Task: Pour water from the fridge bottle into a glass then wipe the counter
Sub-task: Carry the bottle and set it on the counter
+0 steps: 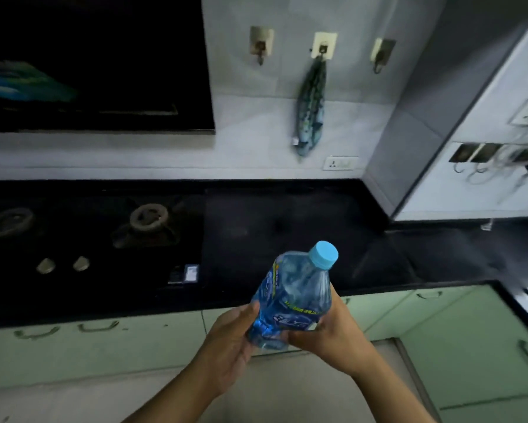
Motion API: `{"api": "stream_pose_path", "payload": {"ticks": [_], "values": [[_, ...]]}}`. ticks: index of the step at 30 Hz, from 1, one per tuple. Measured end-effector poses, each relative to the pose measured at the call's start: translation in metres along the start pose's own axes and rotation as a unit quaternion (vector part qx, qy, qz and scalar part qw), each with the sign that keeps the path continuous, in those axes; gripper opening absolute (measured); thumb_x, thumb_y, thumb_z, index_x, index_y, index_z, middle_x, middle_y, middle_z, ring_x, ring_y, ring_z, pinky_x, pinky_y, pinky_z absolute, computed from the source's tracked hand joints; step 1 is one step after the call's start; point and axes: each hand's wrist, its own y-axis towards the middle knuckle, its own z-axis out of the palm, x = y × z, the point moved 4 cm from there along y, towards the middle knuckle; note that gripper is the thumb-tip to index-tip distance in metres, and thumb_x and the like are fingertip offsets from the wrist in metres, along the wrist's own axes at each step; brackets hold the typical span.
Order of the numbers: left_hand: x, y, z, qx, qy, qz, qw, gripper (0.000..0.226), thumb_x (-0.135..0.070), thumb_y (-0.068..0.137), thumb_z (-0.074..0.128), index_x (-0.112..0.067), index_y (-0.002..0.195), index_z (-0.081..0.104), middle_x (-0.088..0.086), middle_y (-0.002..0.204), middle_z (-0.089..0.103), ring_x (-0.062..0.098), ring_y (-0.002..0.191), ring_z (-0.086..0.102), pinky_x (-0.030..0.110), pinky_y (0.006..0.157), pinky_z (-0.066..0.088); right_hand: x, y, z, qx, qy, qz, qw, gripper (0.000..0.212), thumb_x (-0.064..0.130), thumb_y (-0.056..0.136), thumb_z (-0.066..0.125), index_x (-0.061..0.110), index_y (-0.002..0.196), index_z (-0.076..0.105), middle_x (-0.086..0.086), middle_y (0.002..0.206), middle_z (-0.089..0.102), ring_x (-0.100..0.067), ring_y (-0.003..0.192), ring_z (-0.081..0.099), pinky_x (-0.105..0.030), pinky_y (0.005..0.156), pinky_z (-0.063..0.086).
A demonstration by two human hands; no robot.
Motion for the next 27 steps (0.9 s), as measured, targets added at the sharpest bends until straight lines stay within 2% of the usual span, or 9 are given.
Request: {"api": "stream_pose_path", "payload": {"ticks": [3,6,11,13,16,19,24,25,27], "values": [[-0.003,0.037,0.005,0.0,0.042,-0.012,0.999,0.067,-0.056,0.069,0.083,-0.004,0.112,0.074,0.028,0.116,0.07,0.035,0.102,0.071,0.049,0.091,0.056,-0.016,0.019,-0.019,-0.033,0.005,0.015,0.999,0.075,0.019,0.061,0.086,0.023,0.124,0.047,-0.002,0.103,0.07,-0.02,0.093,0.071,-0.034,0.075,0.061],[0.004,0.077,0.008,-0.024,0.055,-0.032,0.998,0.048,-0.041,0.089,0.069,-0.001,0.115,0.072,0.028,0.117,0.07,0.042,0.11,0.066,0.059,0.105,0.045,-0.039,0.043,-0.04,-0.045,0.01,0.029,0.999,0.08,0.017,0.06,0.087,0.023,0.128,0.045,-0.003,0.105,0.07,-0.022,0.095,0.071,-0.042,0.077,0.061],[0.023,0.139,0.012,-0.059,0.085,-0.043,0.994,0.051,-0.043,0.092,0.066,0.0,0.12,0.068,0.026,0.119,0.07,0.046,0.117,0.062,0.064,0.11,0.039,-0.078,0.088,-0.076,-0.031,0.03,0.042,0.998,0.081,0.012,0.064,0.09,0.026,0.13,0.044,-0.005,0.112,0.07,-0.023,0.101,0.072,-0.047,0.083,0.061],[0.028,0.16,0.016,-0.071,0.103,-0.041,0.991,0.054,-0.048,0.087,0.066,-0.001,0.114,0.071,0.026,0.113,0.072,0.045,0.113,0.065,0.061,0.109,0.042,-0.092,0.106,-0.089,-0.021,0.044,0.051,0.998,0.08,0.009,0.065,0.091,0.029,0.128,0.046,-0.004,0.112,0.071,-0.022,0.1,0.073,-0.048,0.082,0.061],[0.039,0.194,0.019,-0.114,0.102,-0.044,0.987,0.067,-0.061,0.068,0.075,-0.008,0.111,0.075,0.023,0.111,0.074,0.047,0.114,0.063,0.061,0.106,0.042,-0.117,0.135,-0.109,0.001,0.062,0.062,0.996,0.081,0.008,0.065,0.09,0.032,0.128,0.045,-0.003,0.112,0.071,-0.021,0.1,0.073,-0.046,0.084,0.061],[0.054,0.22,0.02,-0.134,0.106,-0.051,0.984,0.067,-0.065,0.068,0.073,-0.016,0.112,0.076,0.019,0.115,0.073,0.045,0.118,0.062,0.063,0.109,0.04,-0.141,0.159,-0.121,0.031,0.069,0.074,0.994,0.083,0.014,0.064,0.091,0.03,0.13,0.043,0.001,0.114,0.071,-0.018,0.103,0.072,-0.04,0.084,0.061],[0.07,0.247,0.021,-0.173,0.103,-0.071,0.977,0.078,-0.069,0.065,0.078,-0.007,0.114,0.073,0.014,0.113,0.075,0.027,0.111,0.07,0.044,0.104,0.051,-0.181,0.187,-0.127,0.065,0.049,0.098,0.992,0.084,0.023,0.062,0.091,0.028,0.13,0.042,0.002,0.115,0.07,-0.014,0.107,0.071,-0.039,0.087,0.061],[0.072,0.25,0.021,-0.175,0.109,-0.077,0.975,0.072,-0.065,0.07,0.075,-0.007,0.113,0.074,0.013,0.112,0.076,0.026,0.111,0.07,0.04,0.102,0.052,-0.188,0.19,-0.127,0.07,0.046,0.104,0.991,0.085,0.025,0.061,0.091,0.027,0.131,0.042,0.003,0.115,0.069,-0.012,0.106,0.07,-0.038,0.087,0.061],[0.079,0.255,0.019,-0.18,0.104,-0.1,0.973,0.046,-0.042,0.09,0.061,-0.004,0.112,0.073,0.013,0.111,0.076,0.024,0.111,0.07,0.035,0.099,0.054,-0.199,0.196,-0.127,0.076,0.043,0.117,0.989,0.088,0.025,0.059,0.091,0.028,0.132,0.042,0.006,0.115,0.069,-0.008,0.106,0.07,-0.036,0.088,0.06]]}}
